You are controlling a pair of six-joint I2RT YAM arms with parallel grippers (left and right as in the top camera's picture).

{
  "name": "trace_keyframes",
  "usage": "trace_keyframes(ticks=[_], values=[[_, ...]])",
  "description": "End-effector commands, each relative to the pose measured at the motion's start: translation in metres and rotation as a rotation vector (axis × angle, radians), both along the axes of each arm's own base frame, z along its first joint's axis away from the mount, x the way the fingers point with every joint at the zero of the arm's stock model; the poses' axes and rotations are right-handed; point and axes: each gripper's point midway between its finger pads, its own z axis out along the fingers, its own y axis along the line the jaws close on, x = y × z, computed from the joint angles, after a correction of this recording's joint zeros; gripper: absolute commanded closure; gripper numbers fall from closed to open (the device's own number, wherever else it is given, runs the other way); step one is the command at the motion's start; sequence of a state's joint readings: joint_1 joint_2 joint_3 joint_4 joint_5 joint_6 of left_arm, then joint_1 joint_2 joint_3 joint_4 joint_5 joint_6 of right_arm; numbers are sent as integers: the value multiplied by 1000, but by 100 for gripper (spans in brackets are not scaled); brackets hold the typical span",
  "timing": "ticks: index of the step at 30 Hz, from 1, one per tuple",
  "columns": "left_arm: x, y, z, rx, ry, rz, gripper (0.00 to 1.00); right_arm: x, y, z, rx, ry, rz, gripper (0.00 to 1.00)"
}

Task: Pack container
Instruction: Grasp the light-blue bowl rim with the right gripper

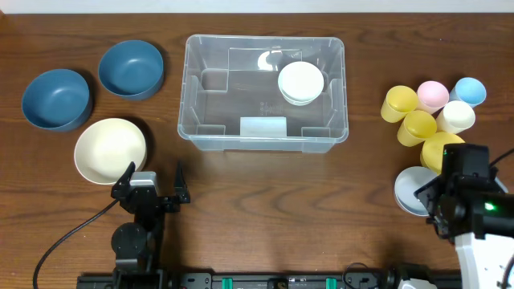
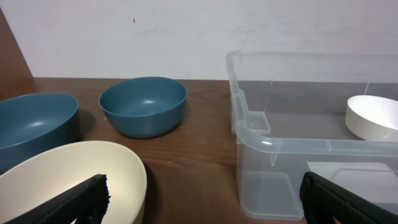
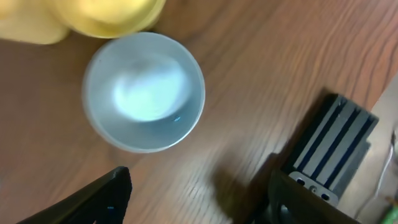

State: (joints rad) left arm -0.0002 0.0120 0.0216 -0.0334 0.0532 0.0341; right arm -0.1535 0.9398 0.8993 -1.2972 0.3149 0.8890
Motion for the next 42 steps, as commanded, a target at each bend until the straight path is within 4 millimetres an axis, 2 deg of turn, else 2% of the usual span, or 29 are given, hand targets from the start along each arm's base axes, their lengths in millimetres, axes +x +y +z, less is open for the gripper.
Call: trace_keyframes(ticks=[1,5,9,15,21,24,29,33,37,42], values=[[-1,1,-16,13,50,1,2,-7,-9,-24,17,15,-106,28],[-1,1,-16,13,50,1,2,-4,-15,-54,61,-10,-165,30],[-1,1,-16,13,50,1,2,11,-16,-80,102,-66,-139,32],[-1,1,-16,13,50,1,2,29,-17,-106,106,-106,-65,35],[-1,1,-16,13,50,1,2,38,-20,-120,104,-86,-31,48],[-1,1,-16,13,50,1,2,38,-20,-128,115,-60,-32,64],[-1,1,-16,13,50,1,2,33,-17,-140,137,-3,-31,79],[-1,1,-16,13,50,1,2,33,-11,-144,170,7,-7,99],[-1,1,-16,13,50,0,2,40,3,-144,238,-16,68,99],[-1,1,-16,13,50,1,2,51,39,-134,357,-74,256,99]])
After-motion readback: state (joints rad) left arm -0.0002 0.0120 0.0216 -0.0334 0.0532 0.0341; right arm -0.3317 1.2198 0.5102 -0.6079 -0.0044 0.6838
